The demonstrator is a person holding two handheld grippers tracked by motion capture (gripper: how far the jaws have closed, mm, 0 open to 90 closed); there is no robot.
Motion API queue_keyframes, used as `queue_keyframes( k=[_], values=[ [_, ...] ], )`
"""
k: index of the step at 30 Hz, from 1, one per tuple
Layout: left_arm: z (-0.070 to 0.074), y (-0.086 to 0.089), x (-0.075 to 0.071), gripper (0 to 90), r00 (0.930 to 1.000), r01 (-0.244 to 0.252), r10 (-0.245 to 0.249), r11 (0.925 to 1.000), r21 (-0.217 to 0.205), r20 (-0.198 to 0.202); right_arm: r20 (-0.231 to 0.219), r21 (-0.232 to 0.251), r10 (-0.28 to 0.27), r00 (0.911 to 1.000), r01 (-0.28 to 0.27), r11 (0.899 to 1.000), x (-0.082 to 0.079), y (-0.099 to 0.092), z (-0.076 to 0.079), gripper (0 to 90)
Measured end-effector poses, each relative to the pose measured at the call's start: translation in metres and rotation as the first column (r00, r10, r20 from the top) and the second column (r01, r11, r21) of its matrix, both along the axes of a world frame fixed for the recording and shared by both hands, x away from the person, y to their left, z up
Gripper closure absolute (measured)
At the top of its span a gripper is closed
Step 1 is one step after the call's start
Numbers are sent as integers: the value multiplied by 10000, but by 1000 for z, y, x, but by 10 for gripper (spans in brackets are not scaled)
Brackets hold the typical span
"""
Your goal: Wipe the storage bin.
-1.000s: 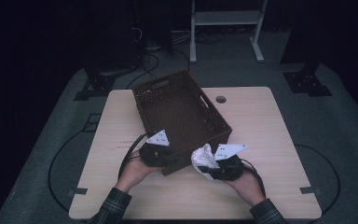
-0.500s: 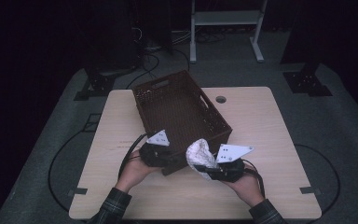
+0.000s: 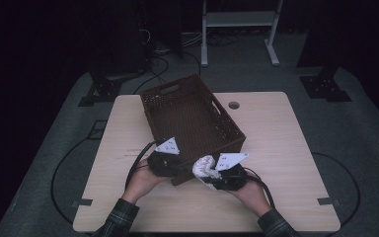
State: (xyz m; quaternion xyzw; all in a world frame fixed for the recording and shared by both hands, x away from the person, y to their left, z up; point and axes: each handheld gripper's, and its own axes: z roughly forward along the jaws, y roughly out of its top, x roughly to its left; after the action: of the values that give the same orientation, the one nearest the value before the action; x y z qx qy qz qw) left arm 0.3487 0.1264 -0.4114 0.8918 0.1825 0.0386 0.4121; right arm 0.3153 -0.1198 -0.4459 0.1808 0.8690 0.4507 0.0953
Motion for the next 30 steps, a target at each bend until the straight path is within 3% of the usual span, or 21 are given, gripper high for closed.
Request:
queue_keyframes(
  k=[11, 18, 28, 30],
  values=[
    [0, 0, 0, 722, 10000, 18, -18, 10000, 15, 13, -469, -388, 57, 9989, -75, 9992, 6, 13, -14, 697],
    [0, 0, 0, 722, 10000, 19, -19, 10000, 22, 8, -493, -397, 235, 9985, -255, 9989, 4, 22, -17, 698],
    [0, 0, 1, 722, 10000, 70, -70, 10000, 48, 37, -800, -539, 934, 9924, -979, 9937, -2, 46, -28, 697],
    [0, -1, 0, 722, 10000, -58, 57, 9999, -113, -61, -920, -578, 1086, 9898, -1142, 9918, -6, 52, -31, 697]
  ],
)
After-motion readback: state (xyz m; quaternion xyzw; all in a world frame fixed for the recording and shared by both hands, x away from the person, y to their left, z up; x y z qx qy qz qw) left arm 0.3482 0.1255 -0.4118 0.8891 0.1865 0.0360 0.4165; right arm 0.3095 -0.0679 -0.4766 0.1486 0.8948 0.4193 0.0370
